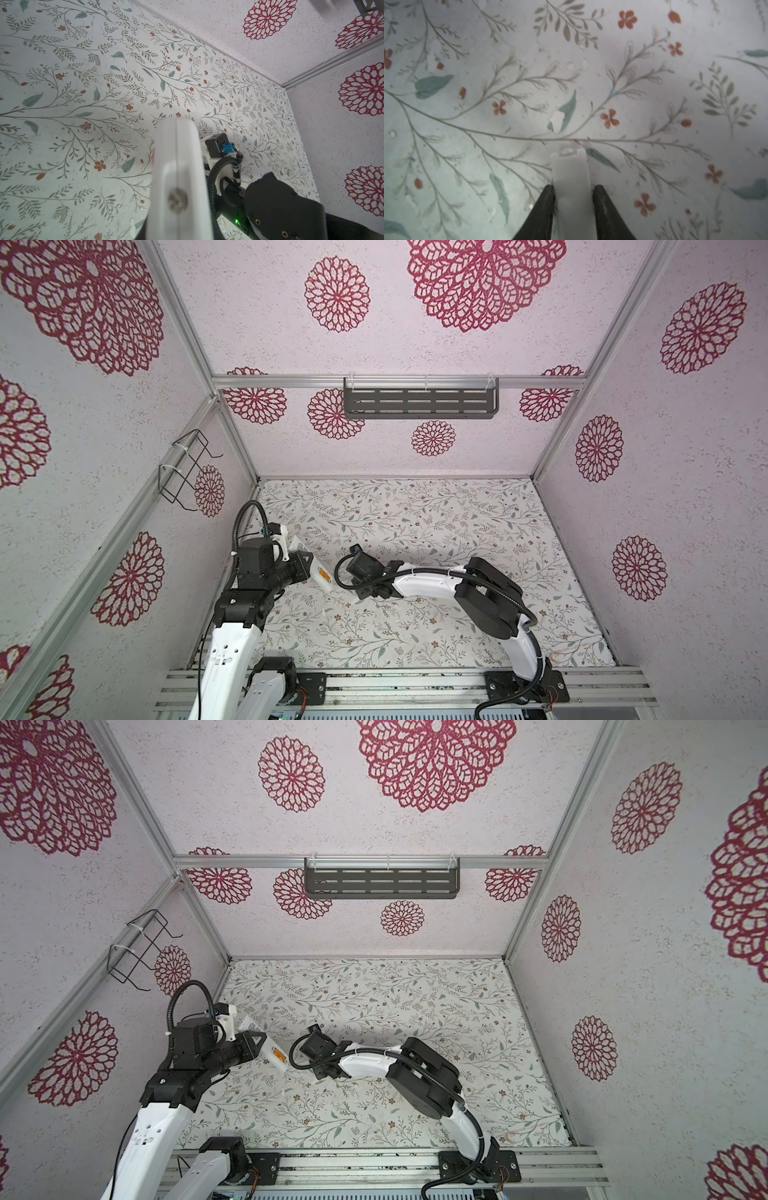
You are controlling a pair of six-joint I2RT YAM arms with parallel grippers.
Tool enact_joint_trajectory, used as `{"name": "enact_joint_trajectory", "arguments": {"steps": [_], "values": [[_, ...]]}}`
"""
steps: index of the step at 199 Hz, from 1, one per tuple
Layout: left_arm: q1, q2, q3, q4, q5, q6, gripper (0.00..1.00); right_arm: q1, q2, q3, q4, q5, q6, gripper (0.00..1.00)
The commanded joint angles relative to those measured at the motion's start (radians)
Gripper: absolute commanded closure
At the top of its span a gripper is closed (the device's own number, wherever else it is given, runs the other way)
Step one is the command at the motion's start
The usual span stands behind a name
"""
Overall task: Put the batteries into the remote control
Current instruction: 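Lower the right gripper around the white battery cover, then close the right gripper on the battery cover and lift it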
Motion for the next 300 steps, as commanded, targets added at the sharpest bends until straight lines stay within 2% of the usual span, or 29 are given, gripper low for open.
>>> {"name": "enact_joint_trajectory", "arguments": {"steps": [1, 44, 63, 82, 107, 134, 182, 240, 300], "values": [[0.007, -0.007, -0.009, 0.04, 0.017, 0.01, 1.0, -0.007, 0.006, -0.145, -0.205, 0.018, -0.002, 0.69], [0.007, -0.003, -0.009, 0.043, 0.023, 0.008, 1.0, -0.049, -0.127, -0.348, -0.145, 0.017, -0.008, 0.71], [0.007, 0.002, -0.011, 0.046, 0.029, 0.006, 1.0, -0.079, -0.186, -0.429, -0.091, -0.035, -0.044, 0.72], [0.007, -0.002, -0.012, 0.046, 0.027, 0.005, 1.0, -0.093, -0.222, -0.471, -0.06, -0.075, -0.091, 0.67], [0.007, -0.005, -0.013, 0.046, 0.026, 0.004, 1.0, -0.104, -0.222, -0.453, -0.072, -0.071, -0.109, 0.59], [0.007, -0.012, -0.013, 0.045, 0.023, 0.005, 1.0, -0.113, -0.2, -0.406, -0.088, -0.054, -0.114, 0.58], [0.007, -0.013, -0.014, 0.046, 0.031, 0.006, 1.0, -0.113, -0.156, -0.336, -0.11, -0.04, -0.101, 0.66], [0.007, -0.002, -0.021, 0.067, 0.077, -0.001, 1.0, -0.114, -0.166, -0.336, -0.104, -0.031, -0.085, 0.71], [-0.051, 0.047, -0.057, 0.151, 0.182, -0.078, 1.0, -0.113, -0.298, -0.421, -0.008, -0.019, -0.126, 0.75]]}}
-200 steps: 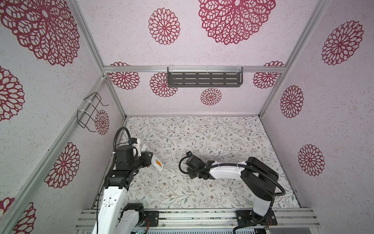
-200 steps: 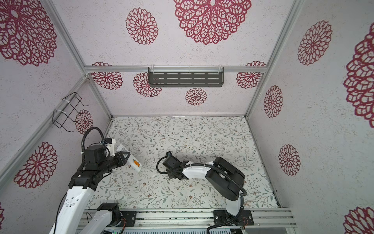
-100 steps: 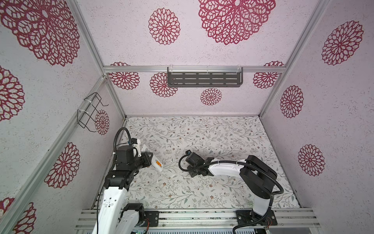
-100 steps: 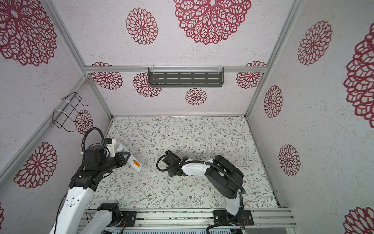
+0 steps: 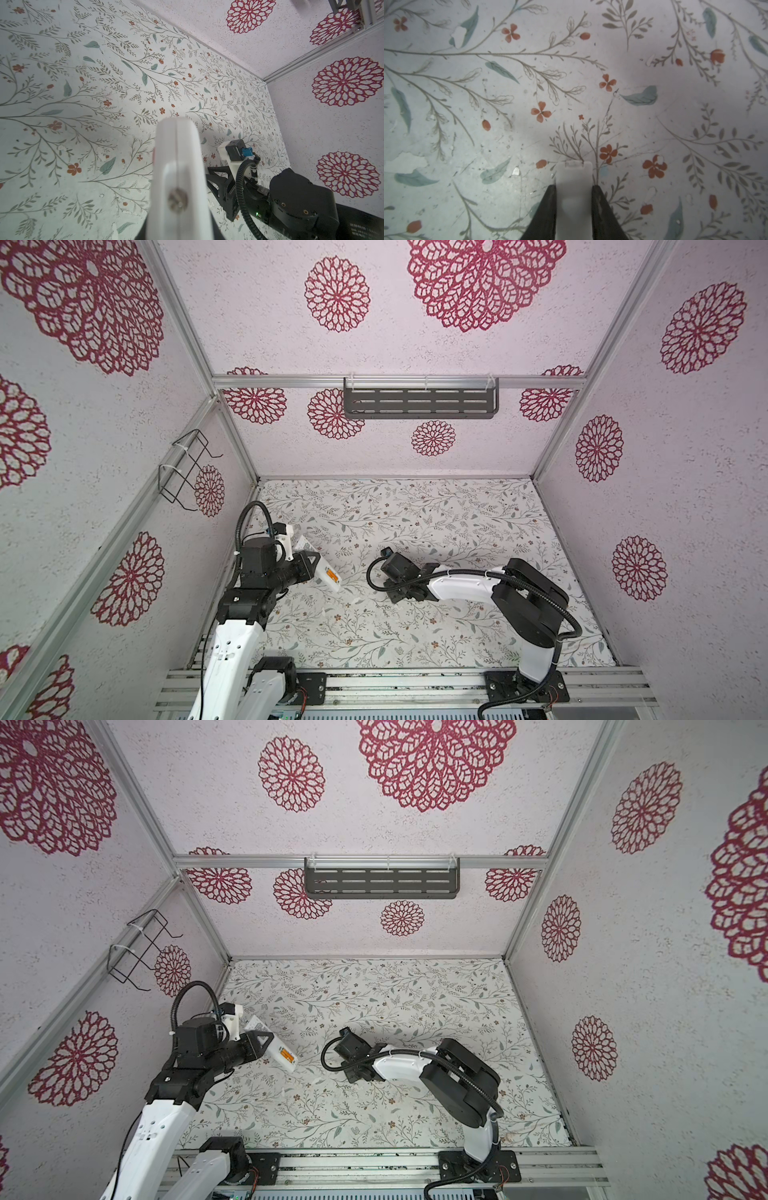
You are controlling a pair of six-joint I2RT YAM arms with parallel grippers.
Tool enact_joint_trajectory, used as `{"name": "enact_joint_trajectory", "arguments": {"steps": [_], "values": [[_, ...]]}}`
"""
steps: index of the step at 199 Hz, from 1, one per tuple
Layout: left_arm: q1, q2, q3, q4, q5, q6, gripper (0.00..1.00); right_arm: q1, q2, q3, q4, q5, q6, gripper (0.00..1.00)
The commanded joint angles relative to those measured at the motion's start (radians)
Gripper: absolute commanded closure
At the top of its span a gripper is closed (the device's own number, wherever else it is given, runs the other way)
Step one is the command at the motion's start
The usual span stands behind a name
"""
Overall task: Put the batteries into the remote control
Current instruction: 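Close the right gripper on the battery cover and lift it, then carry the cover with the right gripper to the remote's battery compartment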
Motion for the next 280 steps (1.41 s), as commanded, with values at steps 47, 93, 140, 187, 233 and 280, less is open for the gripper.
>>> {"name": "enact_joint_trajectory", "arguments": {"steps": [47, 93, 140, 187, 233, 280], "values": [[-0.13, 0.031, -0.162, 0.311, 0.138, -0.196, 1.0, -0.004, -0.315, -0.256, 0.093, -0.044, -0.124, 0.76], [-0.213, 0.02, -0.207, 0.39, 0.231, -0.218, 1.0, 0.025, -0.574, -0.373, 0.231, -0.159, -0.19, 0.77], [-0.242, 0.018, -0.252, 0.552, 0.348, -0.299, 1.0, 0.097, -0.68, -0.359, 0.33, -0.186, -0.234, 0.78], [-0.246, 0.025, -0.26, 0.613, 0.39, -0.325, 1.0, 0.16, -0.67, -0.312, 0.414, -0.135, -0.255, 0.78], [-0.245, 0.02, -0.275, 0.662, 0.413, -0.359, 1.0, 0.203, -0.626, -0.283, 0.481, -0.059, -0.27, 0.79], [-0.245, -0.001, -0.283, 0.689, 0.407, -0.363, 1.0, 0.214, -0.596, -0.268, 0.5, -0.001, -0.255, 0.79]]}}
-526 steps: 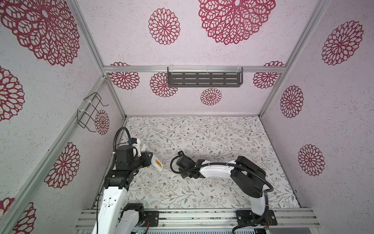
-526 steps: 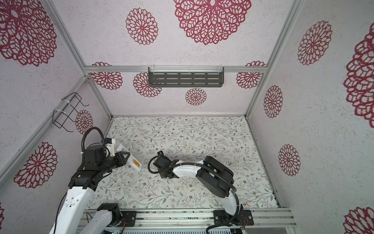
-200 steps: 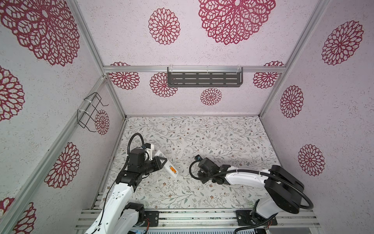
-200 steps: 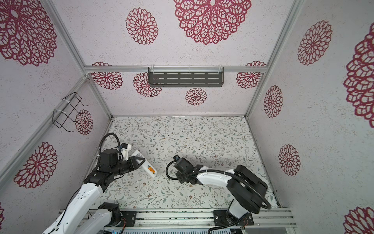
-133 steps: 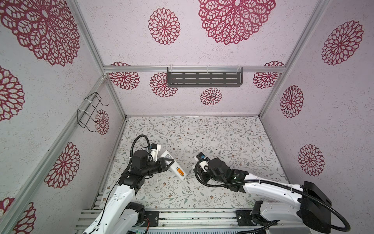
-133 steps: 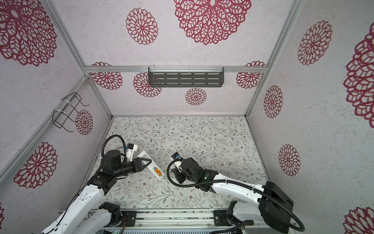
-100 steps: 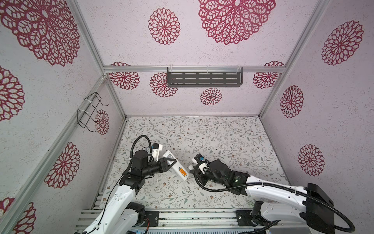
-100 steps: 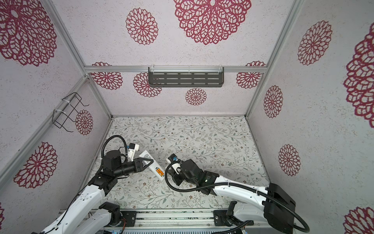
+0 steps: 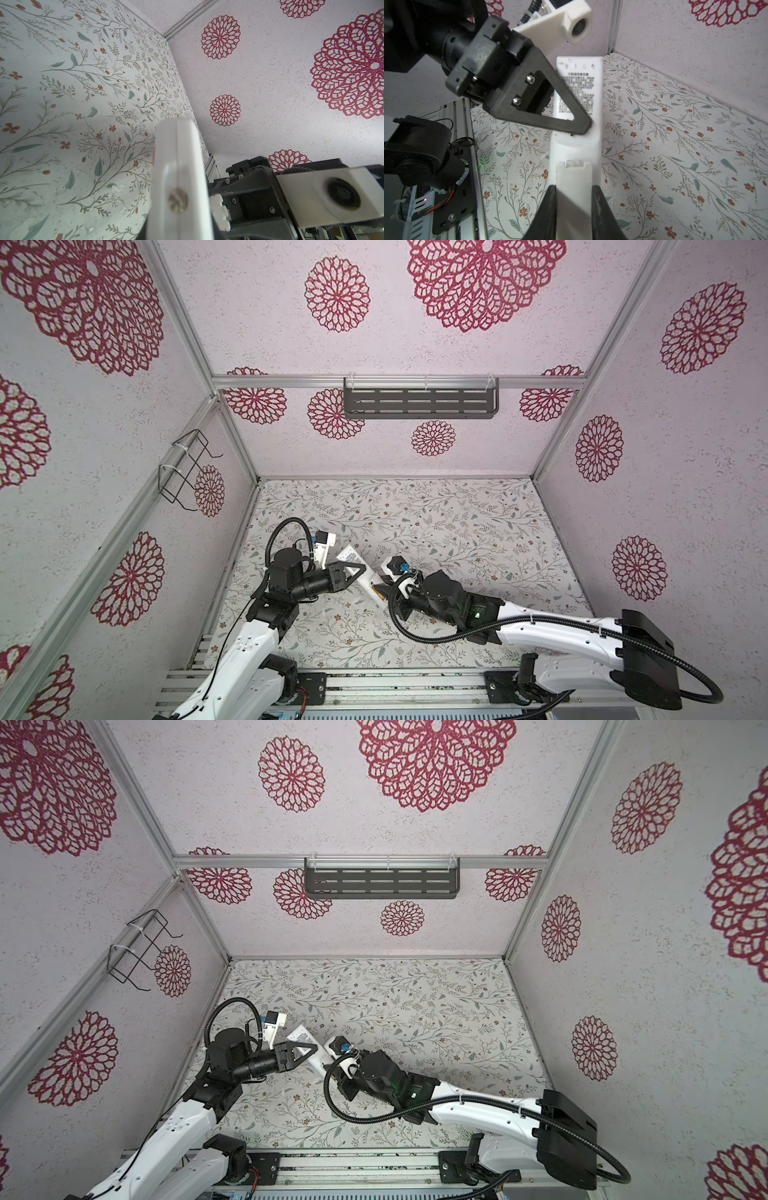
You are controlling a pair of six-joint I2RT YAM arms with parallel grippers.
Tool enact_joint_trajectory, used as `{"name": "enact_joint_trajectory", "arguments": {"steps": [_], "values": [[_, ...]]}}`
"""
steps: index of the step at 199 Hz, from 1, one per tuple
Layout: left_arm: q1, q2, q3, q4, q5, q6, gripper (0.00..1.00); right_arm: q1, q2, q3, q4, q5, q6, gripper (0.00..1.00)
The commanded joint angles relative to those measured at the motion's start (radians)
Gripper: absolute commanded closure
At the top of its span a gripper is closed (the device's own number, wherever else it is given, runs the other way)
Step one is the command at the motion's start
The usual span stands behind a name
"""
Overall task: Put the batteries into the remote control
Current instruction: 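Carry the cover with the right gripper to the remote's battery compartment, then press the cover onto the compartment and slide it toward the left gripper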
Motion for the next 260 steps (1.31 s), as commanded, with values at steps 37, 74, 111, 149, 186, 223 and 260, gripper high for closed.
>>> {"name": "enact_joint_trajectory", "arguments": {"steps": [37, 74, 111, 149, 186, 223, 260], "values": [[-0.003, -0.03, -0.01, 0.077, 0.01, -0.017, 1.0, 0.005, 0.009, 0.027, 0.05, 0.083, 0.016, 0.79], [-0.002, -0.029, -0.011, 0.084, 0.009, -0.017, 1.0, 0.005, -0.002, 0.008, 0.067, 0.078, 0.032, 0.79], [0.002, -0.032, -0.016, 0.097, 0.01, -0.025, 1.0, 0.043, 0.001, -0.009, 0.096, 0.078, 0.045, 0.79], [0.008, -0.035, -0.016, 0.098, 0.01, -0.027, 1.0, 0.062, 0.016, -0.017, 0.106, 0.098, 0.057, 0.8], [0.012, -0.039, -0.017, 0.104, 0.013, -0.031, 1.0, 0.069, 0.019, -0.032, 0.096, 0.143, 0.063, 0.8], [0.013, -0.037, -0.019, 0.106, 0.015, -0.034, 1.0, 0.066, 0.001, -0.034, 0.074, 0.173, 0.047, 0.8], [0.016, -0.04, -0.017, 0.109, 0.018, -0.036, 1.0, 0.064, 0.004, -0.044, 0.071, 0.175, 0.036, 0.79]]}}
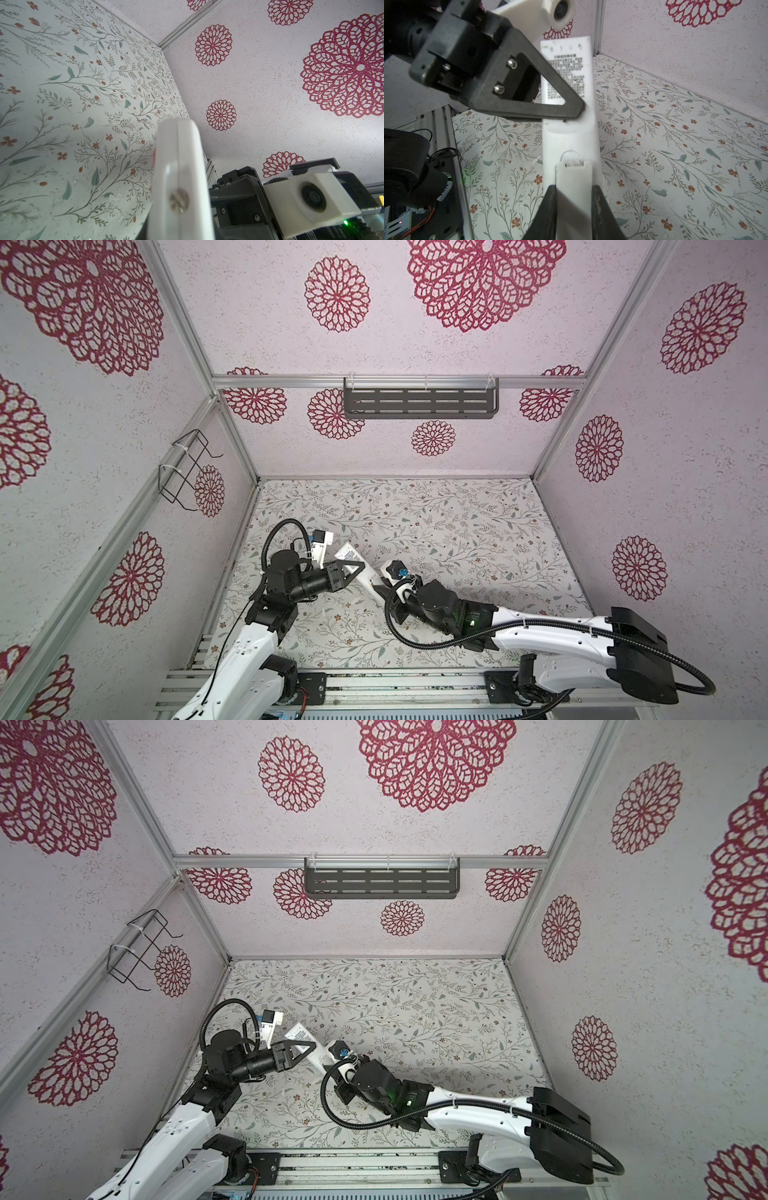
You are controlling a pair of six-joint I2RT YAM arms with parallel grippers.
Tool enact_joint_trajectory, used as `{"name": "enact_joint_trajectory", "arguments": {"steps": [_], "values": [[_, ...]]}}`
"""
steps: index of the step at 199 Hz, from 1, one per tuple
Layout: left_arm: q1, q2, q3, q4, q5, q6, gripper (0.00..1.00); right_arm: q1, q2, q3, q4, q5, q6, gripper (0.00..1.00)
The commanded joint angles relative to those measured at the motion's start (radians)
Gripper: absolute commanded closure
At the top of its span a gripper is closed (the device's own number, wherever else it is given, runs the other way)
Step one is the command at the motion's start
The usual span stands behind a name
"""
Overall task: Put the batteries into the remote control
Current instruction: 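Press the cover onto the compartment and slide it toward the left gripper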
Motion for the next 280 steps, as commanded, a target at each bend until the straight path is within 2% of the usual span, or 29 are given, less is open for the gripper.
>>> {"name": "enact_joint_trajectory", "arguments": {"steps": [1, 95, 182, 280], "values": [[0.006, -0.017, -0.001, 0.054, 0.022, -0.017, 1.0, 0.002, -0.018, -0.01, 0.008, 0.031, -0.006, 0.79], [0.017, -0.03, -0.004, 0.071, 0.038, -0.031, 1.0, 0.002, -0.005, -0.064, 0.037, 0.018, -0.032, 0.79], [0.023, -0.025, -0.007, 0.087, 0.045, -0.043, 1.0, 0.002, 0.019, -0.052, -0.027, -0.044, -0.144, 0.79], [0.027, -0.016, -0.006, 0.089, 0.042, -0.041, 1.0, -0.007, -0.015, -0.056, -0.01, -0.03, -0.129, 0.67]]}}
